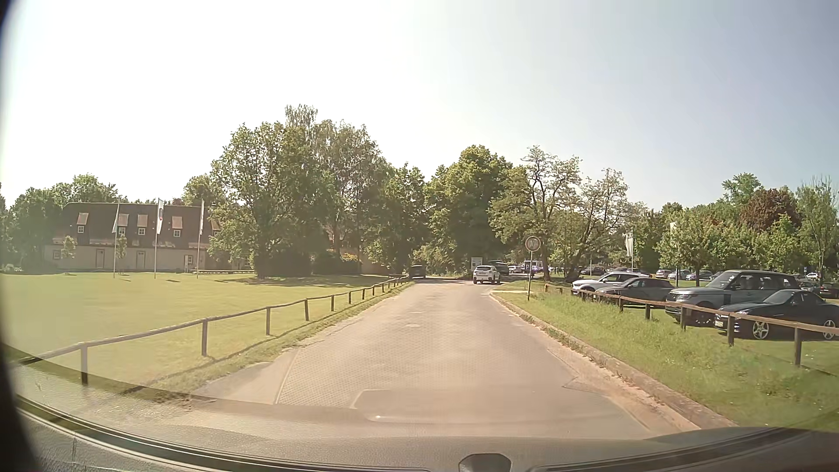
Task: Follow the waypoints while adhering to traffic rules and regulations
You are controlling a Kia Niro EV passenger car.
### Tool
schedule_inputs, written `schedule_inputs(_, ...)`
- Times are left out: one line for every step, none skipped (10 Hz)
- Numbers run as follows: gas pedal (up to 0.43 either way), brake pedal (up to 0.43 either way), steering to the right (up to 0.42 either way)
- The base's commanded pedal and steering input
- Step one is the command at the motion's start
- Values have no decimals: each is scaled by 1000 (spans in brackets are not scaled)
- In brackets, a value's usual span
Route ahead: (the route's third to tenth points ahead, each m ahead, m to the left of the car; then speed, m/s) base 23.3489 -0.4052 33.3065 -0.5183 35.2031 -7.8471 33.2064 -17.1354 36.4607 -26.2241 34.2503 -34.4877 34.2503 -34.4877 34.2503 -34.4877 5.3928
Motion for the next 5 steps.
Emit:
schedule_inputs(20, 24, -5)
schedule_inputs(20, 24, -5)
schedule_inputs(0, 24, -5)
schedule_inputs(0, 24, -5)
schedule_inputs(0, 24, -5)
